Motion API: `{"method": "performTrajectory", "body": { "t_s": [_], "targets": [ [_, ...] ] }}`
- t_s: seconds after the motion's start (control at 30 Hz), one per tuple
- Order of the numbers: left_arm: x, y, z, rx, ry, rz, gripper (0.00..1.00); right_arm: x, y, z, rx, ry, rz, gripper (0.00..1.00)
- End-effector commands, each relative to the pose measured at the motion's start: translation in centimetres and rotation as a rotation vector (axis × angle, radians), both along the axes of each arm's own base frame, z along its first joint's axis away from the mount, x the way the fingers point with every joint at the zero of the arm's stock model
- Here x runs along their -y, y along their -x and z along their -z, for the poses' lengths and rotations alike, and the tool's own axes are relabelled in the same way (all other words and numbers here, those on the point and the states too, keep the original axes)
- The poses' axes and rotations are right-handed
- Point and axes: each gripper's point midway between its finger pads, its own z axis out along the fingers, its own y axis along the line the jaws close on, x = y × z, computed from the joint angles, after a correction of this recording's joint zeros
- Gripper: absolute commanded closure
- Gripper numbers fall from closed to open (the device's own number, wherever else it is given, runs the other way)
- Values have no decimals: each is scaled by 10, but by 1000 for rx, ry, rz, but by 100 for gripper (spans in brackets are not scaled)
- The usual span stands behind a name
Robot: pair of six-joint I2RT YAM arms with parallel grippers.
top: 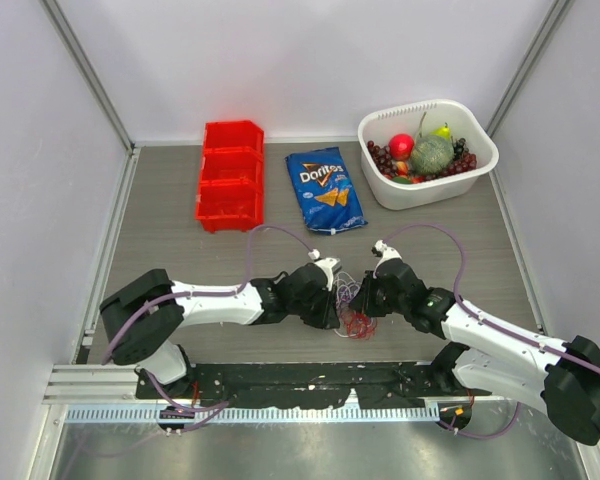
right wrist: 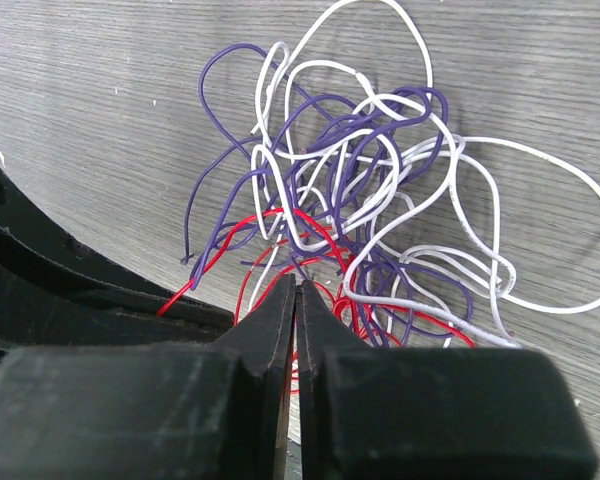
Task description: Untangle the cables
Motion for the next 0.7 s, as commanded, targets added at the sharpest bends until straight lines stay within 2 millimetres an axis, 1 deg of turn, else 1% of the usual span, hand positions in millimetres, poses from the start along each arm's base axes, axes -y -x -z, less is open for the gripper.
{"method": "performTrajectory", "body": {
  "t_s": [0.0,0.03,0.07,0.1,0.13,0.2,0.23,0.3,0.33,0.37,0.4,0.47,0.53,0.6,0.67],
  "targets": [
    [10,-12,-39,98,60,-4,97,-8,-5,-7,27,-44,-8,92],
    [5,-10,-46,110,57,2,100,-10,-3,-5,17,-52,-15,92],
    [3,-11,-52,132,57,9,100,-13,-4,-5,8,-66,-9,92],
    [0,-13,-67,168,76,9,100,-15,-4,-4,4,-75,-10,92],
    [-4,-15,-78,207,74,18,100,-16,-5,-2,-5,-83,0,92],
    [-12,-19,-106,284,93,23,100,-11,-9,5,-17,-56,47,92],
    [-19,-26,-121,342,94,4,100,-4,-12,10,-20,-24,83,92],
    [-32,-32,-153,432,114,-21,100,16,-20,21,-15,69,187,92],
    [-40,-36,-170,480,118,-40,100,23,-23,23,-11,95,218,92],
    [-49,-42,-185,527,117,-73,100,35,-25,27,-8,144,266,92],
    [-59,-47,-201,573,116,-108,100,43,-29,27,11,173,302,92],
    [-82,-61,-233,668,107,-214,100,58,-31,28,19,227,359,92],
    [-104,-70,-266,742,116,-310,100,69,-34,27,29,261,402,92],
    [-121,-75,-298,806,143,-375,100,78,-37,26,35,287,438,92],
    [-134,-74,-329,861,189,-407,100,83,-40,21,42,296,462,92]
  ]
}}
